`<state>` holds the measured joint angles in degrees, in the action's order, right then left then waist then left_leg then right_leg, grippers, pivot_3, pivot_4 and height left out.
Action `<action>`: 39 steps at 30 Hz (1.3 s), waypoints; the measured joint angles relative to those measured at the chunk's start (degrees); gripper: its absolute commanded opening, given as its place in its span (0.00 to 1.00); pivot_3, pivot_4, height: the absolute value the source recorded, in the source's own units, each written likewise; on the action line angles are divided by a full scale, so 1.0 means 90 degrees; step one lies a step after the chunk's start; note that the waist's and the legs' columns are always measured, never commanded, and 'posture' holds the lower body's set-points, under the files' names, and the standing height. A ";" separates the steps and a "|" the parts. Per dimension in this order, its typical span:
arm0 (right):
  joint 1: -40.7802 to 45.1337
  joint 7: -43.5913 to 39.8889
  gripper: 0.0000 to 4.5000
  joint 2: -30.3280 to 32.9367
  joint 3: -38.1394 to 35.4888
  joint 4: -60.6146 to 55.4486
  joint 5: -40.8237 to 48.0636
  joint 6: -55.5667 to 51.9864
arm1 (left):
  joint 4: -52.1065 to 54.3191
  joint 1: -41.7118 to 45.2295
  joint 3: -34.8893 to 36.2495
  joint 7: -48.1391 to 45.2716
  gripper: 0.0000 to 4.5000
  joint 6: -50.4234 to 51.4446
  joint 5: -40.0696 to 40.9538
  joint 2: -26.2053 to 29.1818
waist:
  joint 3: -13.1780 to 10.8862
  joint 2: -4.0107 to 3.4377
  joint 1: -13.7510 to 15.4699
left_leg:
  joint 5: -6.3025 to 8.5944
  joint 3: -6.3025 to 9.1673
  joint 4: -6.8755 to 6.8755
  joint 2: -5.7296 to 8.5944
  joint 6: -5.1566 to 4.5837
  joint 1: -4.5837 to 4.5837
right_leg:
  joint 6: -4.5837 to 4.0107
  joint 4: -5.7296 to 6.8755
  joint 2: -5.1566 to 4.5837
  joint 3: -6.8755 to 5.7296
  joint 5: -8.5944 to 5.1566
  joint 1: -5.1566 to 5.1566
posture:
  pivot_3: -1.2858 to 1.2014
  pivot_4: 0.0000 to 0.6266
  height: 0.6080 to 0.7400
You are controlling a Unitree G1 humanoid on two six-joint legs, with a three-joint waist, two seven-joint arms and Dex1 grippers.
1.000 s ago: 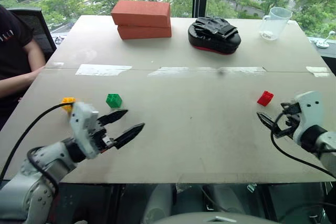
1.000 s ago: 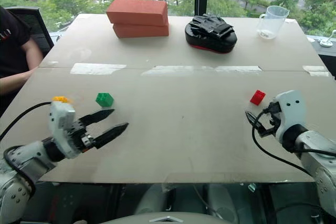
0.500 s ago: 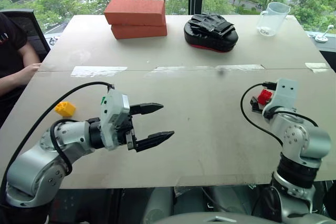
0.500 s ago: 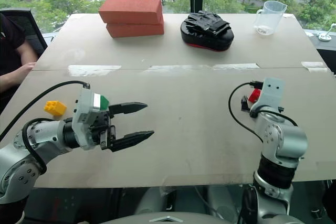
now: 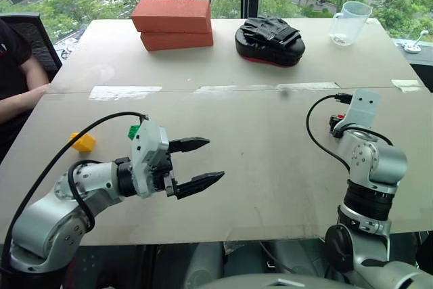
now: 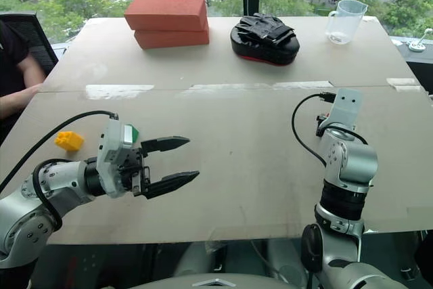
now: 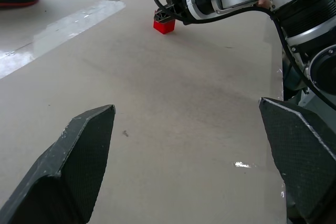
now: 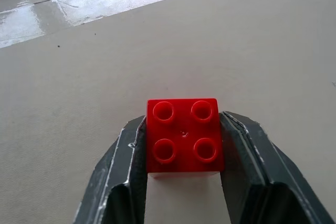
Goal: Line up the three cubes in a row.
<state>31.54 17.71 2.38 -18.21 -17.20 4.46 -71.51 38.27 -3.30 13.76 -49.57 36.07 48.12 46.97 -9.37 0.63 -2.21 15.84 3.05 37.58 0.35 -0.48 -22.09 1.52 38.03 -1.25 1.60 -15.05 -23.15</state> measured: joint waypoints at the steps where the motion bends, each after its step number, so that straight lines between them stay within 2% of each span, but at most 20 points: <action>1: -0.0008 -0.0080 0.29 0.0103 0.0066 0.0000 -0.0010 -0.0064 | 0.0005 -0.0013 0.0001 0.0025 1.00 -0.0002 0.0001 0.0000 | 0.0000 0.0000 -0.0004 | 0.0001 0.0000 0.0000 0.0000 -0.0003 0.0000 | 0.0000 0.0000 0.0000 0.0000 0.0000 0.0000 | 0.52 0.24 0.98; 2: -0.0025 -0.0163 0.29 0.0179 0.0134 -0.0002 -0.0010 -0.0101 | 0.0008 -0.0023 0.0001 0.0051 1.00 -0.0002 0.0001 -0.0002 | 0.0000 0.0000 -0.0005 | 0.0007 -0.0001 0.0000 0.0000 -0.0012 0.0000 | 0.0000 0.0000 0.0000 0.0000 0.0000 0.0000 | 0.52 0.24 0.98; 4: -0.0182 -0.0688 0.29 0.0769 0.0566 -0.0035 0.0085 -0.0206 | 0.0028 -0.0130 0.0049 0.0114 1.00 -0.0013 0.0007 -0.0025 | 0.0000 0.0000 -0.0004 | 0.0008 -0.0001 0.0000 0.0000 -0.0013 0.0000 | 0.0000 -0.0003 -0.0001 0.0000 0.0000 0.0000 | 0.52 0.24 0.98; 8: -0.0689 -0.3356 0.29 0.2095 0.1368 -0.0040 0.1058 0.0935 | 0.0100 -0.0645 0.0286 0.0238 1.00 -0.0249 -0.0147 -0.0237 | -0.0005 -0.0007 -0.0038 | 0.0011 -0.0010 -0.0004 -0.0002 -0.0019 0.0003 | 0.0002 -0.0007 -0.0002 0.0008 0.0000 0.0000 | 0.52 0.24 0.98; 10: -0.0516 -0.4770 0.29 0.2688 0.1854 0.0040 0.1466 0.1515 | 0.0111 -0.1012 0.0367 0.0220 1.00 -0.0577 -0.0481 -0.0337 | -0.0010 -0.0015 -0.0096 | 0.0012 -0.0031 -0.0017 -0.0004 -0.0021 0.0022 | 0.0003 -0.0003 0.0002 0.0028 0.0000 0.0001 | 0.52 0.24 0.98; 11: -0.0158 -0.5857 0.29 0.3041 0.2211 0.0284 0.1731 0.1999 | 0.0098 -0.1308 0.0456 0.0195 1.00 -0.0765 -0.0721 -0.0350 | -0.0010 -0.0013 -0.0134 | 0.0012 -0.0030 -0.0017 -0.0014 -0.0020 0.0025 | 0.0002 -0.0003 0.0012 0.0027 0.0001 0.0003 | 0.52 0.24 0.98; 12: 0.0004 -0.6231 0.29 0.3107 0.2332 0.0377 0.1803 0.2191 | 0.0090 -0.1393 0.0489 0.0174 1.00 -0.0790 -0.0764 -0.0350 | -0.0010 -0.0013 -0.0130 | 0.0012 -0.0026 -0.0017 -0.0016 -0.0020 0.0025 | 0.0001 -0.0002 0.0013 0.0024 0.0001 0.0004 | 0.52 0.24 0.98; 13: 0.0459 -0.7012 0.29 0.3233 0.2755 0.0785 0.1804 0.2672 | 0.0084 -0.1591 0.0666 -0.0009 1.00 -0.0762 -0.0670 -0.0285 | -0.0009 -0.0008 -0.0133 | 0.0012 -0.0022 -0.0015 -0.0025 -0.0020 0.0026 | 0.0000 -0.0002 0.0019 0.0021 0.0001 0.0007 | 0.52 0.24 0.98; 15: 0.0828 -0.7682 0.29 0.3345 0.3243 0.1191 0.1707 0.3069 | 0.0079 -0.1739 0.0875 -0.0178 1.00 -0.0712 -0.0525 -0.0190 | -0.0009 -0.0008 -0.0111 | 0.0012 -0.0016 -0.0014 -0.0027 -0.0020 0.0026 | -0.0002 -0.0002 0.0018 0.0017 0.0001 0.0009 | 0.52 0.24 0.98; 18: 0.1487 -0.8891 0.29 0.3180 0.4271 0.2443 0.1256 0.4139 | 0.0078 -0.2007 0.1252 -0.0464 1.00 -0.0698 -0.0337 -0.0099 | -0.0010 -0.0007 -0.0055 | 0.0012 -0.0021 -0.0012 -0.0025 -0.0020 0.0022 | -0.0002 -0.0006 0.0013 0.0010 0.0001 0.0009 | 0.52 0.24 0.98; 21: 0.1838 -0.9467 0.29 0.2814 0.4728 0.3343 0.0928 0.4988 | 0.0100 -0.2271 0.1456 -0.0577 1.00 -0.0700 -0.0322 -0.0086 | -0.0011 -0.0004 0.0001 | 0.0011 -0.0014 -0.0010 -0.0017 -0.0017 0.0005 | -0.0001 -0.0014 -0.0001 0.0011 0.0001 -0.0001 | 0.52 0.24 0.98; 25: 0.2162 -0.9847 0.29 0.2589 0.4810 0.4061 0.0651 0.5537 | 0.0202 -0.2659 0.1686 -0.0643 1.00 -0.0717 -0.0327 -0.0103 | -0.0011 -0.0004 0.0030 | -0.0003 0.0002 -0.0010 -0.0008 0.0008 -0.0010 | -0.0001 -0.0017 -0.0015 0.0012 0.0001 -0.0011 | 0.52 0.24 0.98; 38: 0.2429 -0.9777 0.29 0.2300 0.4914 0.4835 -0.0217 0.5809 | 0.0620 -0.2708 0.1856 -0.0346 1.00 -0.0600 -0.0311 -0.0133 | -0.0011 -0.0004 0.0015 | -0.0001 0.0009 -0.0011 -0.0005 0.0006 -0.0009 | -0.0003 -0.0010 -0.0017 0.0010 0.0002 -0.0011 | 0.52 0.24 0.98; 39: 0.2433 -0.9771 0.40 0.2292 0.4913 0.4836 -0.0252 0.5820 | 0.0621 -0.2685 0.1855 -0.0324 1.00 -0.0579 -0.0310 -0.0123 | -0.0011 -0.0004 0.0015 | -0.0001 0.0009 -0.0011 -0.0005 0.0006 -0.0009 | -0.0002 -0.0010 -0.0017 0.0010 0.0002 -0.0011 | 0.52 0.24 0.98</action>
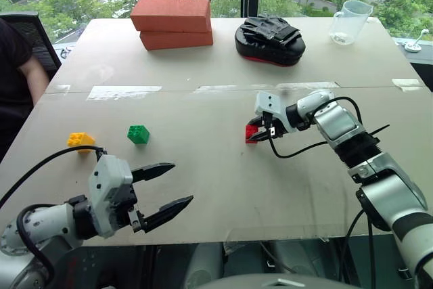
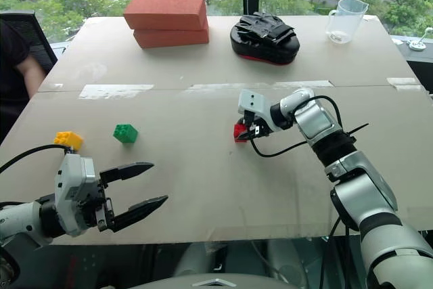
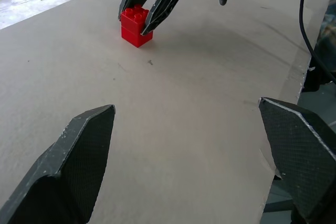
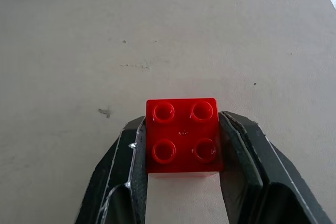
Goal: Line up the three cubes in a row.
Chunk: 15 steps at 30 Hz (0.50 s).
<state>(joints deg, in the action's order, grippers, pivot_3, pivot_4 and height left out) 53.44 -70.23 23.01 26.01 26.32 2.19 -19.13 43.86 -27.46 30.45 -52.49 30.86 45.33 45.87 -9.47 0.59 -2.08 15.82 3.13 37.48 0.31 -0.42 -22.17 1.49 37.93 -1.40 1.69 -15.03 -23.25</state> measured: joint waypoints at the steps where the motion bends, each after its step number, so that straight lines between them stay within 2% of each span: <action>1: 0.0002 0.0006 0.52 -0.0010 -0.0002 0.0005 -0.0027 0.0017 | -0.0001 0.0026 -0.0001 0.0015 1.00 0.0008 -0.0003 0.0000 | 0.0000 0.0000 -0.0001 | 0.0000 0.0000 0.0000 0.0000 0.0000 0.0000 | 0.0000 0.0000 0.0000 0.0000 0.0000 0.0000 | 0.52 0.24 0.98; 5: 0.0008 0.0057 0.94 -0.0047 -0.0004 0.0201 -0.0146 0.0051 | -0.0043 0.0019 -0.0009 -0.0067 1.00 -0.0018 -0.0034 -0.0001 | 0.0000 0.0000 -0.0005 | 0.0000 -0.0001 0.0000 0.0002 0.0000 0.0000 | 0.0000 0.0000 0.0000 0.0000 0.0000 0.0000 | 0.52 0.24 0.98; 6: 0.0008 0.0056 0.99 -0.0051 -0.0006 0.0213 -0.0155 0.0052 | -0.0070 0.0010 -0.0009 -0.0103 1.00 -0.0022 -0.0043 -0.0002 | 0.0000 -0.0001 -0.0006 | 0.0000 0.0000 0.0000 0.0002 0.0000 0.0000 | 0.0000 0.0000 0.0000 0.0000 0.0000 0.0000 | 0.52 0.24 0.98; 12: 0.0007 0.0050 0.99 -0.0094 -0.0109 0.0207 -0.0147 0.0112 | -0.0159 -0.0065 -0.0009 -0.0229 1.00 -0.0118 -0.0140 -0.0039 | -0.0001 -0.0001 -0.0014 | 0.0000 -0.0001 0.0000 0.0002 0.0000 0.0000 | 0.0000 0.0000 0.0000 0.0000 0.0000 0.0000 | 0.52 0.24 0.98; 15: -0.0038 0.0013 0.99 -0.0040 -0.0295 -0.0032 -0.0021 0.0092 | -0.0361 -0.0063 -0.0004 -0.0033 1.00 -0.0190 -0.0266 -0.0342 | -0.0001 -0.0002 -0.0013 | 0.0001 0.0000 -0.0002 0.0002 -0.0003 0.0000 | 0.0000 -0.0001 -0.0001 0.0001 0.0000 0.0000 | 0.52 0.24 0.98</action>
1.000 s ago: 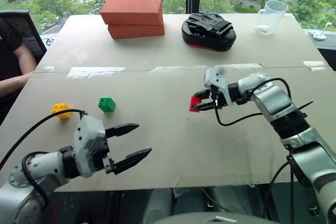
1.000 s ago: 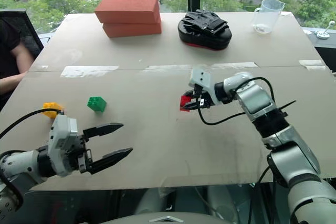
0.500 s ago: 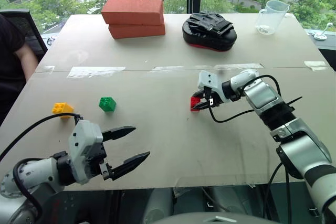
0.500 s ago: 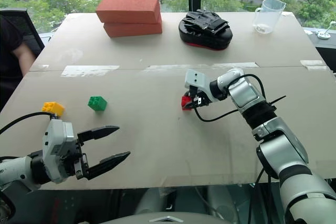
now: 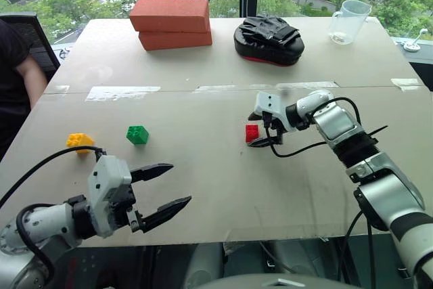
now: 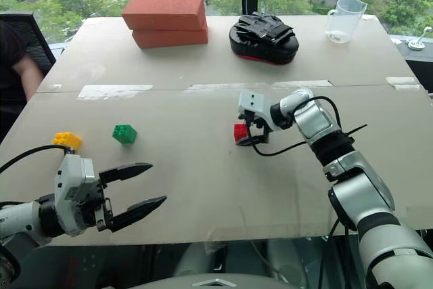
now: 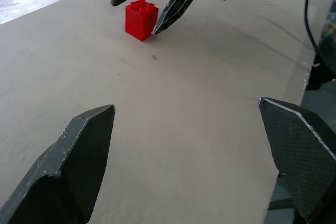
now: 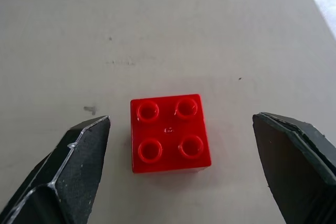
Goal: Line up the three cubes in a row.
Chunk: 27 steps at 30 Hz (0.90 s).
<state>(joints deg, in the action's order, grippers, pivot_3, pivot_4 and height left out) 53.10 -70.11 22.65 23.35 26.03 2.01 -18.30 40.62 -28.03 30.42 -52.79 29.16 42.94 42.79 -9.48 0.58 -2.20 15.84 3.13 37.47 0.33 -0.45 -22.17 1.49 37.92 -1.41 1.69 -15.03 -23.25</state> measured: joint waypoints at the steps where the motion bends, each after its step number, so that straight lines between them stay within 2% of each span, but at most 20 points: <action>1: -0.0120 -0.0053 0.99 0.0063 -0.0148 -0.0323 0.0145 -0.0057 | -0.0149 0.0080 0.0007 0.0277 1.00 0.0014 -0.0082 -0.0185 | 0.0000 0.0001 0.0007 | 0.0003 0.0005 0.0000 0.0000 -0.0005 -0.0002 | 0.0000 0.0000 0.0000 -0.0005 0.0000 0.0000 | 0.52 0.24 0.98; 3: -0.0547 -0.0093 0.99 0.0176 -0.0568 -0.1202 0.0578 -0.0098 | -0.0600 0.0388 0.0054 0.1125 1.00 0.0190 -0.0365 -0.0476 | 0.0001 0.0001 0.0038 | 0.0010 0.0021 0.0001 0.0000 -0.0017 -0.0006 | 0.0001 0.0001 -0.0002 -0.0018 0.0000 0.0000 | 0.52 0.24 0.98; 7: -0.1252 -0.0039 0.99 0.0215 -0.1071 -0.2382 0.1208 -0.0153 | -0.1059 0.0807 0.0115 0.2301 1.00 0.0726 -0.0674 -0.0629 | 0.0006 0.0010 0.0064 | 0.0011 0.0028 0.0005 0.0007 -0.0019 -0.0009 | 0.0002 0.0006 -0.0009 -0.0023 0.0001 0.0001 | 0.52 0.24 0.98; 11: -0.2290 0.0698 0.99 0.0132 -0.1930 -0.3948 0.2156 -0.0860 | -0.1288 0.1533 0.0074 0.3306 1.00 0.1485 -0.0861 -0.0646 | 0.0007 0.0011 0.0171 | 0.0010 0.0044 0.0009 0.0011 -0.0017 -0.0019 | 0.0002 0.0008 -0.0014 -0.0037 0.0001 0.0000 | 0.52 0.24 0.98; 17: -0.3187 0.1295 0.99 0.0504 -0.2296 -0.5565 0.2953 -0.1587 | -0.1988 0.2988 -0.0291 0.3804 1.00 0.2131 -0.1022 -0.0458 | 0.0010 0.0016 0.0201 | 0.0006 0.0052 0.0015 0.0021 -0.0011 -0.0021 | 0.0002 0.0010 -0.0018 -0.0047 0.0001 0.0000 | 0.52 0.24 0.98; 23: -0.3568 0.1474 0.99 0.0863 -0.2375 -0.6103 0.3221 -0.1686 | -0.3106 0.4228 -0.1242 0.3553 1.00 0.2299 -0.1319 -0.0274 | 0.0011 0.0018 0.0159 | -0.0010 0.0050 0.0017 0.0026 0.0014 -0.0024 | 0.0003 0.0010 -0.0017 -0.0046 0.0001 0.0000 | 0.52 0.24 0.98; 24: -0.3628 0.1535 1.00 0.0924 -0.2383 -0.6133 0.3221 -0.1687 | -0.3357 0.4427 -0.1431 0.3486 0.88 0.2306 -0.1397 -0.0250 | 0.0011 0.0018 0.0161 | -0.0010 0.0051 0.0017 0.0026 0.0015 -0.0024 | 0.0003 0.0010 -0.0016 -0.0047 0.0001 0.0000 | 0.52 0.24 0.98; 26: -0.3741 0.1638 1.00 0.1020 -0.2400 -0.6215 0.3220 -0.1691 | -0.3718 0.4632 -0.1671 0.3457 0.71 0.2305 -0.1589 -0.0215 | 0.0011 0.0018 0.0154 | -0.0010 0.0049 0.0017 0.0026 0.0015 -0.0025 | 0.0003 0.0010 -0.0015 -0.0044 0.0001 -0.0001 | 0.52 0.24 0.98; 27: -0.3803 0.1701 1.00 0.1059 -0.2406 -0.6287 0.3224 -0.1693 | -0.3888 0.4685 -0.1727 0.3447 0.59 0.2305 -0.1660 -0.0204 | 0.0011 0.0019 0.0142 | -0.0011 0.0048 0.0018 0.0025 0.0015 -0.0027 | 0.0003 0.0009 -0.0014 -0.0041 0.0001 -0.0003 | 0.52 0.24 0.98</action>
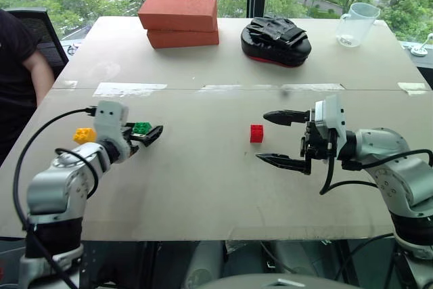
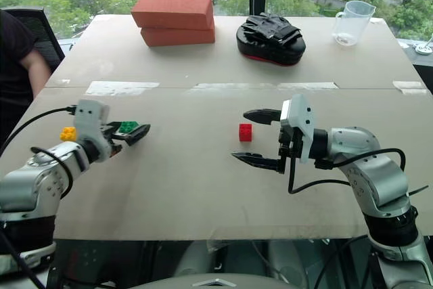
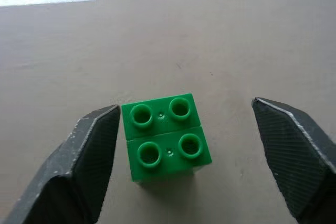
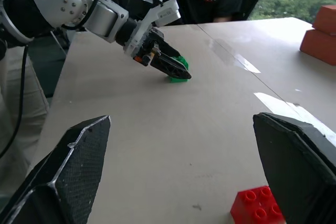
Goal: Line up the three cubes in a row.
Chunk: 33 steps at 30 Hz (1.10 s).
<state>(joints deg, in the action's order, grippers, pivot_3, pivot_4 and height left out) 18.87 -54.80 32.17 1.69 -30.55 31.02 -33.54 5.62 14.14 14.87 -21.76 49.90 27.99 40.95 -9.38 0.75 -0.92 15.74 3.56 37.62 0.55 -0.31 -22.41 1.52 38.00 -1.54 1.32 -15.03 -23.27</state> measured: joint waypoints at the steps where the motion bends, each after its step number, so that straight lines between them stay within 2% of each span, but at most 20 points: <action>1: -0.0034 0.0037 1.00 0.0031 -0.0002 -0.0044 0.0011 -0.0004 | -0.0098 0.0036 -0.0028 -0.0025 0.50 0.0000 -0.0046 0.0007 | 0.0000 0.0000 -0.0003 | 0.0000 0.0000 0.0001 0.0000 0.0000 -0.0002 | 0.0000 0.0000 0.0000 0.0001 0.0000 -0.0002 | 0.52 0.24 0.98; 2: -0.0102 0.0139 1.00 0.0088 -0.0027 -0.0139 0.0058 -0.0017 | -0.0243 0.0102 -0.0121 -0.0117 0.43 -0.0028 -0.0148 0.0069 | 0.0000 0.0000 0.0005 | 0.0000 0.0001 0.0004 0.0000 0.0000 -0.0010 | 0.0000 0.0001 0.0000 -0.0001 0.0000 -0.0008 | 0.52 0.24 0.98; 3: -0.0130 0.0180 1.00 0.0103 -0.0049 -0.0178 0.0067 -0.0023 | -0.0258 0.0136 -0.0150 -0.0170 0.31 -0.0044 -0.0179 0.0098 | 0.0001 0.0002 0.0016 | 0.0000 0.0004 0.0013 -0.0001 0.0001 -0.0022 | 0.0000 0.0003 -0.0001 -0.0004 0.0000 -0.0015 | 0.52 0.24 0.98; 4: -0.0170 0.0242 1.00 0.0127 -0.0076 -0.0236 0.0088 -0.0030 | -0.0272 0.0173 -0.0205 -0.0272 0.30 -0.0079 -0.0218 0.0136 | 0.0001 0.0002 0.0023 | -0.0001 0.0004 0.0020 -0.0001 0.0001 -0.0031 | 0.0000 0.0006 -0.0001 -0.0005 0.0000 -0.0021 | 0.52 0.24 0.98; 7: -0.0381 0.0477 1.00 0.0192 -0.0284 -0.0359 0.0176 -0.0075 | -0.0277 0.0207 -0.0297 -0.0967 0.30 -0.0607 -0.0206 0.0155 | 0.0001 0.0002 0.0053 | -0.0001 0.0007 0.0043 -0.0001 0.0001 -0.0048 | 0.0001 0.0007 -0.0004 -0.0010 0.0000 -0.0023 | 0.52 0.24 0.98; 10: -0.0821 0.0569 1.00 0.0414 -0.0561 -0.0546 0.0300 -0.0109 | -0.0256 0.0482 -0.0762 -0.2457 0.30 -0.1214 -0.0022 0.0397 | 0.0001 0.0005 0.0145 | 0.0000 0.0014 0.0056 0.0000 0.0001 -0.0059 | 0.0001 0.0005 -0.0005 -0.0022 0.0000 -0.0022 | 0.52 0.24 0.98; 13: -0.1383 0.0459 1.00 0.0694 -0.0962 -0.0616 0.0433 -0.0067 | -0.0427 0.1224 -0.1571 -0.4227 0.30 -0.1846 -0.0025 0.0704 | 0.0000 0.0001 0.0198 | 0.0000 0.0013 0.0063 0.0005 -0.0001 -0.0051 | 0.0001 0.0007 -0.0003 -0.0029 0.0000 -0.0011 | 0.52 0.24 0.98; 18: -0.1976 0.0337 1.00 0.1022 -0.1586 -0.0624 0.0551 0.0146 | -0.2303 0.2731 -0.3105 -0.5891 0.30 -0.3566 -0.1202 0.0172 | 0.0001 -0.0002 0.0170 | 0.0017 -0.0011 0.0083 0.0019 -0.0036 -0.0035 | 0.0003 0.0020 0.0047 -0.0045 0.0000 0.0010 | 0.52 0.24 0.98; 21: -0.2148 0.0372 1.00 0.1098 -0.1753 -0.0678 0.0563 0.0162 | -0.3546 0.3357 -0.3584 -0.6425 0.30 -0.4559 -0.1762 -0.0231 | -0.0001 0.0001 0.0103 | 0.0020 -0.0008 0.0086 0.0018 -0.0041 -0.0034 | 0.0004 0.0027 0.0051 -0.0041 0.0000 0.0009 | 0.52 0.24 0.98; 24: -0.2266 0.0531 1.00 0.1096 -0.1793 -0.0847 0.0630 0.0159 | -0.4662 0.3895 -0.3723 -0.6665 0.30 -0.5381 -0.2179 -0.0631 | -0.0002 0.0002 0.0052 | 0.0021 -0.0002 0.0087 0.0018 -0.0042 -0.0037 | 0.0006 0.0031 0.0051 -0.0044 -0.0002 0.0008 | 0.52 0.24 0.98; 33: -0.2836 0.1180 1.00 0.0995 -0.1804 -0.1491 0.0782 0.0126 | -0.6173 0.4412 -0.3721 -0.7025 0.30 -0.6468 -0.2638 -0.1303 | -0.0003 0.0005 0.0021 | 0.0024 0.0004 0.0108 0.0017 -0.0049 -0.0037 | 0.0017 0.0055 0.0045 -0.0038 -0.0008 0.0008 | 0.52 0.24 0.98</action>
<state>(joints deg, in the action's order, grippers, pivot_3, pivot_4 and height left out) -6.65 -44.18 41.13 -14.54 -43.98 38.06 -32.41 -49.94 53.85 -18.62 -84.99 -8.31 4.25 29.22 -9.40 0.79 -0.73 15.96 3.60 38.59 0.71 -0.75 -22.74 1.68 38.49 -1.14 0.98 -15.10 -23.20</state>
